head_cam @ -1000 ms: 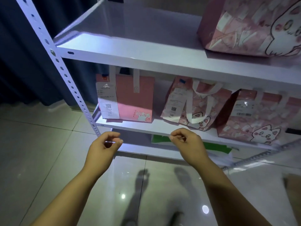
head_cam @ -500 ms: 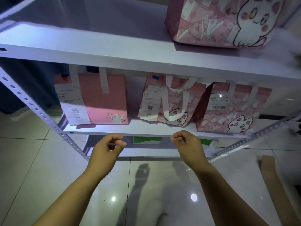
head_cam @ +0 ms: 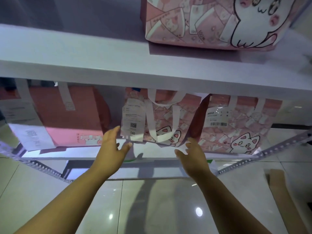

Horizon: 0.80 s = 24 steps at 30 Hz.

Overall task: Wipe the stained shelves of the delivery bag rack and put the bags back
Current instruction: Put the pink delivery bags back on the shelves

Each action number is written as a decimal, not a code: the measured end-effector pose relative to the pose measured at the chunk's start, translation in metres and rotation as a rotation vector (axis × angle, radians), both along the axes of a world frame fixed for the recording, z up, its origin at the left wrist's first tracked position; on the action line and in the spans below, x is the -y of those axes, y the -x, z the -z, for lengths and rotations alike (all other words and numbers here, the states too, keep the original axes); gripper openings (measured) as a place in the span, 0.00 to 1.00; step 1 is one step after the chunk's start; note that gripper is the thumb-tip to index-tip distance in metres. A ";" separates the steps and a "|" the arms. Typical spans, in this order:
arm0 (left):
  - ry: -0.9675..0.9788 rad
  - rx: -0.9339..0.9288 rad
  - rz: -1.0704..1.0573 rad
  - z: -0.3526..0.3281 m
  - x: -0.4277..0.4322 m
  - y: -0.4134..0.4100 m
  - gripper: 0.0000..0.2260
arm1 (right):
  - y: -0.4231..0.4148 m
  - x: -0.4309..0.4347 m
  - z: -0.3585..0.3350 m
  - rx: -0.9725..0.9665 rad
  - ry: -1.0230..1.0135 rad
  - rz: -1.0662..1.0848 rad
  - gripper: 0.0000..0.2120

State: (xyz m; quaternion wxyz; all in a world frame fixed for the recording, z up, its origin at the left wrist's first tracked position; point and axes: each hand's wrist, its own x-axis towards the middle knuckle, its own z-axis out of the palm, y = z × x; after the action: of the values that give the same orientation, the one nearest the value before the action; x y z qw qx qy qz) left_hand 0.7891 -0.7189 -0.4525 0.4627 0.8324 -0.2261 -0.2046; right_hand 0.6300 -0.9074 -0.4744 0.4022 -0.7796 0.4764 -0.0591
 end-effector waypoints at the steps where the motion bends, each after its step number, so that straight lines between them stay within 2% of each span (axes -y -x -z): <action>1: -0.029 0.006 -0.004 0.002 0.007 -0.004 0.24 | -0.003 0.006 0.003 -0.006 -0.022 -0.002 0.34; 4: -0.146 -0.001 -0.045 0.005 0.028 -0.017 0.16 | -0.011 0.021 0.010 -0.011 -0.052 -0.021 0.34; 6: -0.176 -0.047 -0.067 0.005 0.040 -0.026 0.16 | -0.014 0.027 0.013 -0.030 -0.039 -0.052 0.31; 10: -0.155 -0.049 -0.071 0.009 0.050 -0.035 0.22 | -0.015 0.035 0.016 -0.043 -0.045 -0.141 0.22; 18: -0.090 -0.033 -0.223 0.010 0.035 -0.011 0.08 | 0.005 0.038 0.012 -0.062 -0.002 -0.084 0.07; 24: -0.047 -0.039 -0.262 -0.007 0.001 0.027 0.09 | 0.039 0.020 -0.005 -0.024 0.064 -0.023 0.03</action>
State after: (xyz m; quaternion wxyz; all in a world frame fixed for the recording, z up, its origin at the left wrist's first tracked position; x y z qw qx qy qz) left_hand 0.7620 -0.7203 -0.4452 0.4701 0.8613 -0.1017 -0.1637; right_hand 0.5907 -0.9277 -0.4691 0.3719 -0.7982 0.4700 -0.0603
